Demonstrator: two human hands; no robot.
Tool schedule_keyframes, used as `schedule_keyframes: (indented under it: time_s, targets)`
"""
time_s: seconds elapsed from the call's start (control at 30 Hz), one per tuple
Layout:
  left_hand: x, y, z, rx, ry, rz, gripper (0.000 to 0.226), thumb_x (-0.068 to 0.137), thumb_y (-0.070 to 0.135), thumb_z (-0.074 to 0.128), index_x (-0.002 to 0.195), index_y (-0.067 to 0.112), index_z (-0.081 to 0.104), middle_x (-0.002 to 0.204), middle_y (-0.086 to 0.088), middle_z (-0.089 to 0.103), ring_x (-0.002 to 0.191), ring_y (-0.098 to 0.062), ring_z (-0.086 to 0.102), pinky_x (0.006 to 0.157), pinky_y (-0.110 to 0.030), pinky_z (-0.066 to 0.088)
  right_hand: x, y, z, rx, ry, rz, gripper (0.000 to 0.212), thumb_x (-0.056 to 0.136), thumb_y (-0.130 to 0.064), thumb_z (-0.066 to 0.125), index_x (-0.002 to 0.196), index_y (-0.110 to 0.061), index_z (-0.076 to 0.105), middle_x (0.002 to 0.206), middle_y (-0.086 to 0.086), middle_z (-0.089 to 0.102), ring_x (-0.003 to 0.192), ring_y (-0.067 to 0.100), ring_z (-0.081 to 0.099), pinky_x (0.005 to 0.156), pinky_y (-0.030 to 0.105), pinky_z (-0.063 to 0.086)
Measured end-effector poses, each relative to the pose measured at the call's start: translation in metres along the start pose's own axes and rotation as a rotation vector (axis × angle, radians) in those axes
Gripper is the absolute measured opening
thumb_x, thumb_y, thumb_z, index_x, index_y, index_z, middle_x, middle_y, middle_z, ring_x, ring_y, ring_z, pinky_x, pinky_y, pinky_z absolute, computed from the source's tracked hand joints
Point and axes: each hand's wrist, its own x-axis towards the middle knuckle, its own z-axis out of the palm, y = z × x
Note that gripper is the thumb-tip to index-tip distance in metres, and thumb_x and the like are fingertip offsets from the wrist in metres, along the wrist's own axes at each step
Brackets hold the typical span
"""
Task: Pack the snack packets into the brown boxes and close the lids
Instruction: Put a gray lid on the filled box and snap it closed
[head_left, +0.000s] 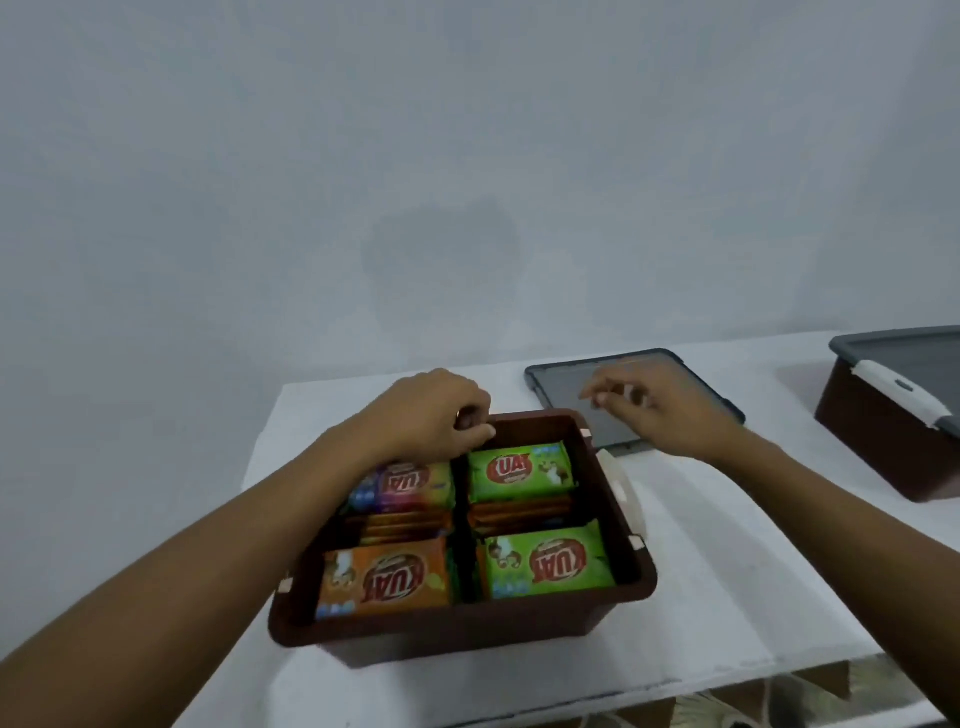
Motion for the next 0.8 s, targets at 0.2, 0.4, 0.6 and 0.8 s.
schedule_keyframes:
  time_s: [0.2,0.4,0.6,0.8]
  targets:
    - [0.135,0.019,0.038,-0.189,-0.199,-0.279,0.042,0.095,0.053,0.046,0.096,0.015,0.063,0.098,-0.003,0.065,0.084,-0.02,0.061,0.073,-0.033,0.047,0.015,0.143,-0.028,-0.216,-0.033,0.498,0.021,0.092,-0.022,0.057,0.11,-0.023,0.068,0.109,0.003,0.068,0.094,0.022,0.064,0.086,0.031,0.05]
    - [0.203,0.036,0.072,-0.477,-0.391,-0.623,0.068,0.095,0.054,0.047,0.137,0.002,0.04,0.13,-0.018,0.054,0.076,-0.025,0.071,0.07,-0.034,0.059,0.024,0.223,-0.046,-0.235,-0.181,0.859,0.064,0.093,-0.04,0.053,0.147,-0.019,0.026,0.138,0.018,0.048,0.108,0.036,0.055,0.076,0.038,0.053]
    - [0.212,0.045,0.078,-1.053,-0.285,-0.849,0.067,0.095,0.042,0.056,0.147,0.011,0.027,0.154,-0.015,0.029,0.096,-0.029,0.06,0.073,-0.032,0.052,0.033,0.233,-0.042,-0.07,-0.105,0.922,0.055,0.094,-0.047,0.052,0.128,-0.006,0.042,0.108,0.017,0.059,0.078,0.025,0.059,0.062,0.035,0.054]
    - [0.175,0.01,0.047,-1.732,0.272,-0.965,0.065,0.095,0.051,0.048,0.14,0.005,0.035,0.115,-0.02,0.05,0.08,-0.027,0.057,0.059,-0.034,0.048,0.037,0.186,-0.057,0.521,0.261,0.929,0.05,0.096,-0.056,0.04,0.123,-0.015,0.045,0.101,0.009,0.06,0.075,0.029,0.067,0.061,0.034,0.05]
